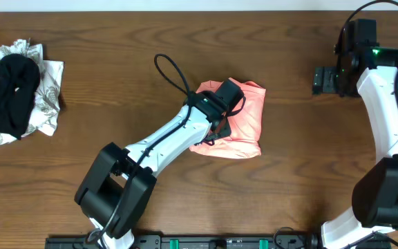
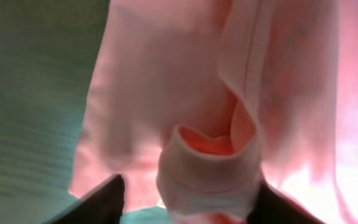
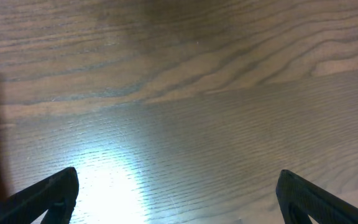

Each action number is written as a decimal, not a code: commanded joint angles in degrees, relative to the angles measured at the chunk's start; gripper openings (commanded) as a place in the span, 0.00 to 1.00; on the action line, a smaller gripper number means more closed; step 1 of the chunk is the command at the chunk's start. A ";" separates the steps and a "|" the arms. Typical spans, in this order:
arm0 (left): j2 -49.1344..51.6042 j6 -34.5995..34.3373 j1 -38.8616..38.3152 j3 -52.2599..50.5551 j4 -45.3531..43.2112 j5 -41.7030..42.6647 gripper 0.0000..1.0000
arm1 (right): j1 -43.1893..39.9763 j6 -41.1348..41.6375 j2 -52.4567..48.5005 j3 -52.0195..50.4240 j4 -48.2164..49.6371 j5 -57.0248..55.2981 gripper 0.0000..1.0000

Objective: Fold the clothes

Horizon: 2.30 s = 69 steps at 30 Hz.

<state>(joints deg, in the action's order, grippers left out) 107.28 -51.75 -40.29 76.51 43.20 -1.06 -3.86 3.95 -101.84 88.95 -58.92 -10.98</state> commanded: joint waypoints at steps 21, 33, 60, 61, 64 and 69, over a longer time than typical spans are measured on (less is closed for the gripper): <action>0.20 30.75 -0.39 -0.22 2.58 0.31 0.07 | -0.20 0.94 -0.17 -0.20 -0.02 -0.57 0.99; 0.20 30.73 -0.42 -0.39 2.80 -5.70 0.06 | -0.22 0.94 -0.17 -0.20 -0.04 -0.57 0.99; -0.55 31.69 -0.39 -1.62 1.27 -12.17 0.88 | -0.22 0.94 -0.17 -0.20 -0.02 -0.57 0.99; -0.90 32.06 -0.39 0.09 2.78 -12.35 0.88 | -0.22 0.94 -0.17 -0.20 -0.04 -0.59 0.99; -2.10 32.09 -0.39 5.46 6.97 -12.33 0.88 | -0.20 0.94 -0.17 -0.20 -0.04 -0.57 0.99; -3.69 32.02 -0.39 8.76 6.23 -12.31 0.88 | -0.20 0.94 -0.17 -0.20 -0.04 -0.57 0.99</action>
<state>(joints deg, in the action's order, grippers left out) 105.65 -20.64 -40.62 83.79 50.30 -11.92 -3.86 3.95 -101.84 88.95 -58.92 -10.98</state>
